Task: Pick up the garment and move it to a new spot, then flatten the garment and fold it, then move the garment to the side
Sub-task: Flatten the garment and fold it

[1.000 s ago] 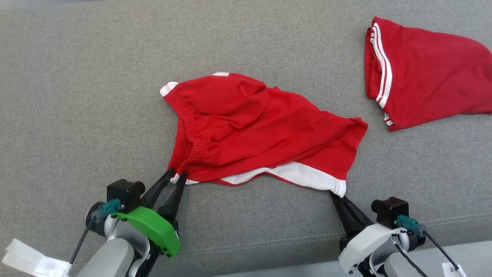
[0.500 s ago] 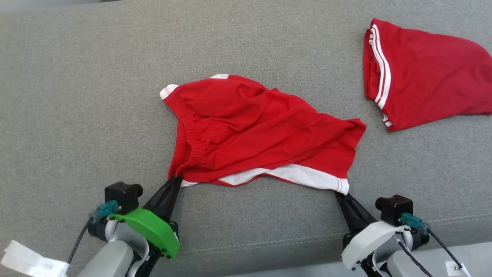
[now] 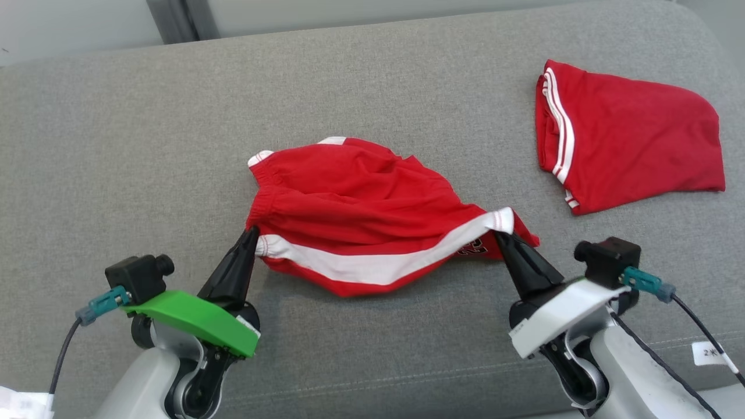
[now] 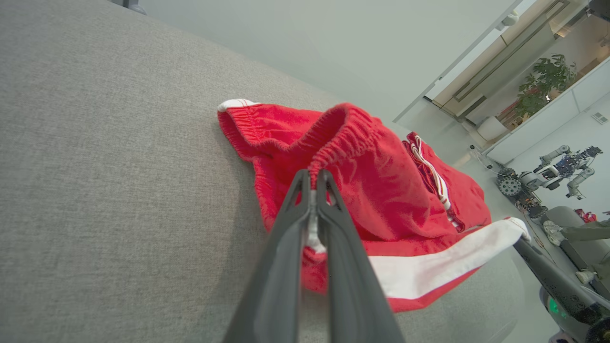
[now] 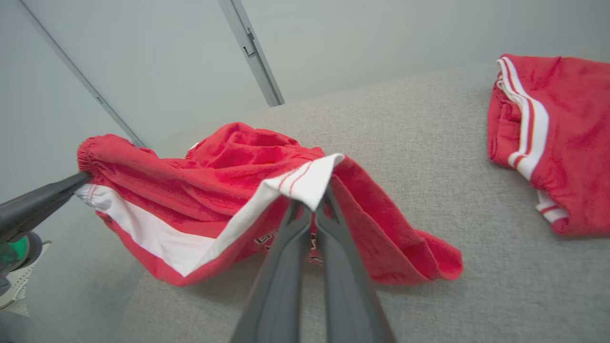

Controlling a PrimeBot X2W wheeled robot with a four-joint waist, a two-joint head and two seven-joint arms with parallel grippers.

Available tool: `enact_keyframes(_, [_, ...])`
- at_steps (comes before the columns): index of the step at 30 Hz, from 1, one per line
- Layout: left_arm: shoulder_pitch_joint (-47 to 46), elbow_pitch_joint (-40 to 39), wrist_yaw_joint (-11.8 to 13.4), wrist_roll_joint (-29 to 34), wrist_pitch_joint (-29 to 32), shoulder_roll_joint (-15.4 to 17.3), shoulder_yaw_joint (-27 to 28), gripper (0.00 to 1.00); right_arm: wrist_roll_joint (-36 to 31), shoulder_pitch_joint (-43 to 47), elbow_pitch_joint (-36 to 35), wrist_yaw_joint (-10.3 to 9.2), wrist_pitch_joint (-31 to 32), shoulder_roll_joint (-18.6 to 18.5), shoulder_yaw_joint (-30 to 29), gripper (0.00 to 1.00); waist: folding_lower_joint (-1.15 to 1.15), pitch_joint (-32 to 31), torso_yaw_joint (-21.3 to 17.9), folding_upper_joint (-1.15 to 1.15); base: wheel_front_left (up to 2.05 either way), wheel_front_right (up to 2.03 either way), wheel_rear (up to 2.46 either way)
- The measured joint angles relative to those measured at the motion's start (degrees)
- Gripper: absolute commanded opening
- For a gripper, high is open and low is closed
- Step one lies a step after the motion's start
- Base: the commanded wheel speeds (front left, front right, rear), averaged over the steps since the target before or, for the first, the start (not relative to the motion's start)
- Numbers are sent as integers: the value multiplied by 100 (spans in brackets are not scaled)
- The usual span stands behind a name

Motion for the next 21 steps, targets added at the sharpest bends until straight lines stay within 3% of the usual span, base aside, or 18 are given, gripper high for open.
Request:
enact_keyframes(4, [5, -582, 0, -461, 271, 48, 8, 0, 627, -292, -755, 0, 397, -212, 527, 0, 0, -205, -8, 0, 0, 0, 0])
enact_keyframes(9, [237, -1232, 0, -1007, 648, 374, 220, 0, 1311, -399, -1617, 0, 827, -724, 595, 0, 0, -490, -20, 0, 0, 0, 0])
enact_keyframes(15, [722, -2236, 23, -1540, 954, 742, 631, 0, 2096, -210, -2638, 0, 1150, -1187, 103, 0, 0, -823, -16, 0, 0, 0, 0])
enact_keyframes(21, [1163, -3641, 335, -1976, 1243, 1098, 901, 0, 2807, 278, -3752, 0, 1273, -1359, -510, 0, 0, -1028, 17, 0, 0, 0, 0])
